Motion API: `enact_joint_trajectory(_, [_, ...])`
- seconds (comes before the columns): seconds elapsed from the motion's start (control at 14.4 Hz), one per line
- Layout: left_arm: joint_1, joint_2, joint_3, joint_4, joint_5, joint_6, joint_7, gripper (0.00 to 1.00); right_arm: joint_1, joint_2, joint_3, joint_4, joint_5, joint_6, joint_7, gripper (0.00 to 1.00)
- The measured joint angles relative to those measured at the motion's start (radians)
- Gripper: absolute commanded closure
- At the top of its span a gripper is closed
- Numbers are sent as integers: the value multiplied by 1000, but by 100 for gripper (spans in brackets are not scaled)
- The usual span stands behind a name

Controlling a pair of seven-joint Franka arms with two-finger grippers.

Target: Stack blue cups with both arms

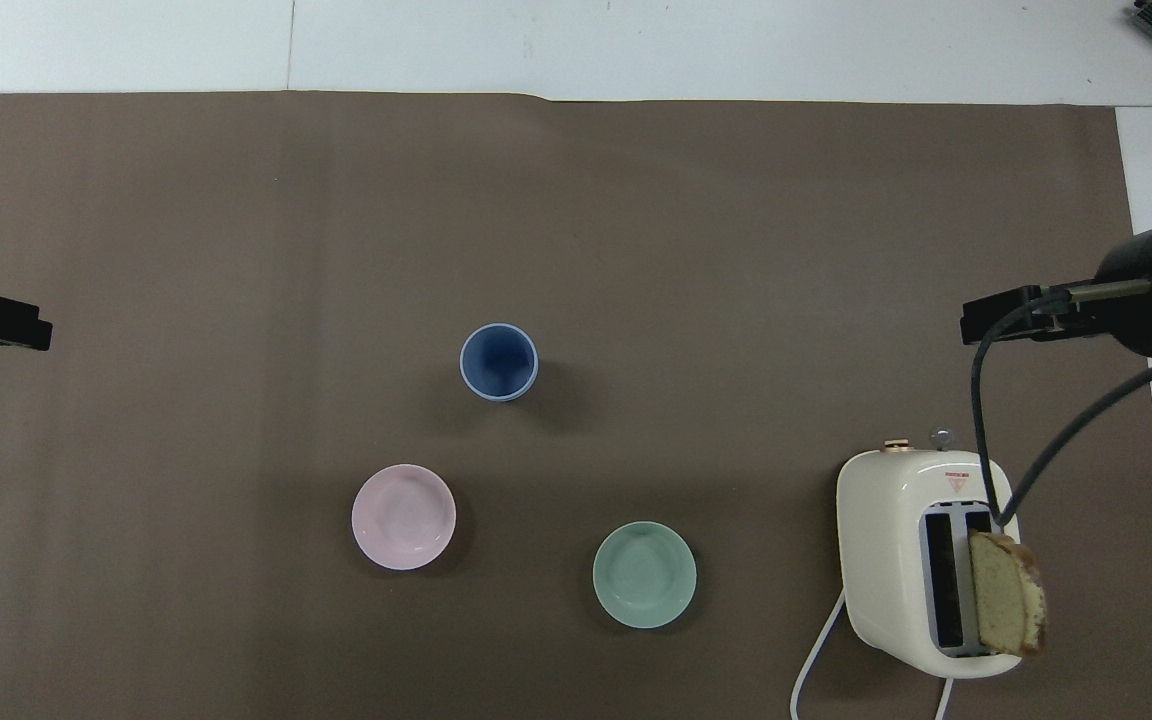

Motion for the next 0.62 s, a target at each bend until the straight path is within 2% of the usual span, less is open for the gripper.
enact_joint_trajectory(0.62, [0,0,0,1,0,0,0,0,-8,10,1,-5,-12,0,32,0])
